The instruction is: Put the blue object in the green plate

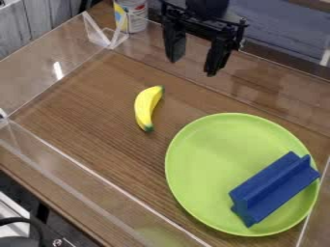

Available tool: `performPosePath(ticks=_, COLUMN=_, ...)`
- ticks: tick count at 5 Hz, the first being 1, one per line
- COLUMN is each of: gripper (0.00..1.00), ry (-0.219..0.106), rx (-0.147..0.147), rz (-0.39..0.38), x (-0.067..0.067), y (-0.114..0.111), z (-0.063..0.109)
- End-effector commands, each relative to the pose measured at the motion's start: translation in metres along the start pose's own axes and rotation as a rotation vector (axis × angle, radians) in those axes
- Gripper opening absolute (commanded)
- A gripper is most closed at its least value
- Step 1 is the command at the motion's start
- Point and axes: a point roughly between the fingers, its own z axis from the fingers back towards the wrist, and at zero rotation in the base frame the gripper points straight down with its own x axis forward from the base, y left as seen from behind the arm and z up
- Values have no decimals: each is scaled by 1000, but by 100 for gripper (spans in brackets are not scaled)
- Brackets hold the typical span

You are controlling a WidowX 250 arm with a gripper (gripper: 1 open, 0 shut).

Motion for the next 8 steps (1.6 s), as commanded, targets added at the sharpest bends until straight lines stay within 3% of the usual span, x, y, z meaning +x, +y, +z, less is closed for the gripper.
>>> performPosePath(ticks=1, gripper=100, ry=16, rx=-11, rz=-53, x=-7, y=-29, z=-6)
performPosePath(ticks=4, gripper=100, ry=24, rx=-46, rz=-282, x=-31, y=-135, z=-37)
performPosePath(ticks=5, gripper=100, ry=20, rx=-49, rz=-333, x=-34, y=-152, z=-52)
performPosePath(ticks=6, gripper=100, ry=-5, rx=-43, rz=-346, x=-31, y=-151, z=-55)
performPosePath(ticks=8, gripper=100, ry=-98, rx=-38, rz=-374, x=-35, y=-147, z=-29)
